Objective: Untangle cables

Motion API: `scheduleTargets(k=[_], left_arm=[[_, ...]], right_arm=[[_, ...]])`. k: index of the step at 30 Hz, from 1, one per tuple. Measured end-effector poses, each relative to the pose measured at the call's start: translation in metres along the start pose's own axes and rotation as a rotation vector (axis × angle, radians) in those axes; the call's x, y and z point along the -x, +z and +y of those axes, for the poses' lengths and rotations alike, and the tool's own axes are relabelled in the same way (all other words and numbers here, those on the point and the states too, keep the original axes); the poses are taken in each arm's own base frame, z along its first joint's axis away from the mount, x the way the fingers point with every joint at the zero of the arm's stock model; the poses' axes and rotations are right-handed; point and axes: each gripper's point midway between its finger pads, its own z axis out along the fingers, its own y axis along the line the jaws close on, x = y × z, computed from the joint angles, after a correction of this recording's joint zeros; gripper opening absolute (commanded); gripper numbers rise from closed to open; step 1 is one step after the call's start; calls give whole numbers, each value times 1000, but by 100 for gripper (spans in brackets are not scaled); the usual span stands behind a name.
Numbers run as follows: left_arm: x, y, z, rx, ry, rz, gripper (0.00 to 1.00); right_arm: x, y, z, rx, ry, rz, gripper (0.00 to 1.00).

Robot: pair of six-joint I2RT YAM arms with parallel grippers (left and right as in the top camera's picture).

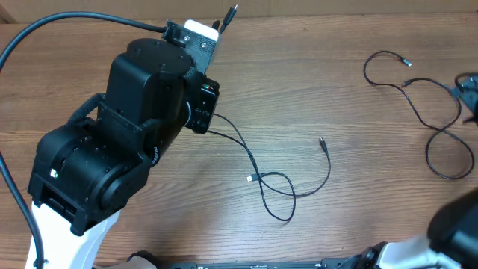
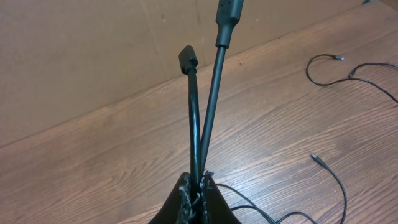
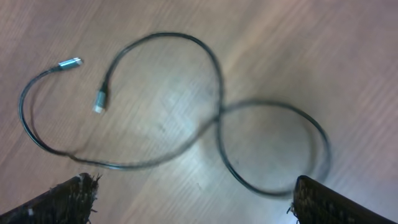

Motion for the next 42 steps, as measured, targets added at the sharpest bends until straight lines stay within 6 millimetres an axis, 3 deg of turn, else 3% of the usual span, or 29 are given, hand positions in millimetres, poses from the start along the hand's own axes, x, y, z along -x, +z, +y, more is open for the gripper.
scheduleTargets(k=[3, 6, 9, 12, 16, 18, 21, 30, 39, 42], left_arm=[[0, 0, 0, 0, 0, -1, 4], [1, 0, 0, -1, -1, -3, 4], [0, 0, 0, 0, 0, -1, 4], [-1, 0, 0, 0, 1, 6, 4], [-4, 0, 0, 1, 4, 16, 4], [-5, 0, 0, 1, 5, 20, 4], [-5, 0, 0, 1, 5, 21, 4], [-11, 0, 1, 2, 12, 45, 5], [-13, 0, 1, 5, 14, 52, 6], [-13, 0, 1, 7, 14, 51, 6]], right_arm=[[-27, -9, -22, -7, 55, -9, 100], [-56, -5, -38, -4, 102, -12, 100], [-91, 13, -51, -10, 156, 20, 100], [-110, 27, -60, -40, 175, 53, 100], [-145, 48, -88, -161, 224, 107, 100], [-152, 54, -96, -198, 238, 109, 100], [-151, 56, -103, -233, 263, 84, 100], [-111, 59, -102, -222, 333, -97, 100], [-124, 89, -139, -328, 434, -17, 100], [-120, 99, -148, -322, 484, -20, 100]])
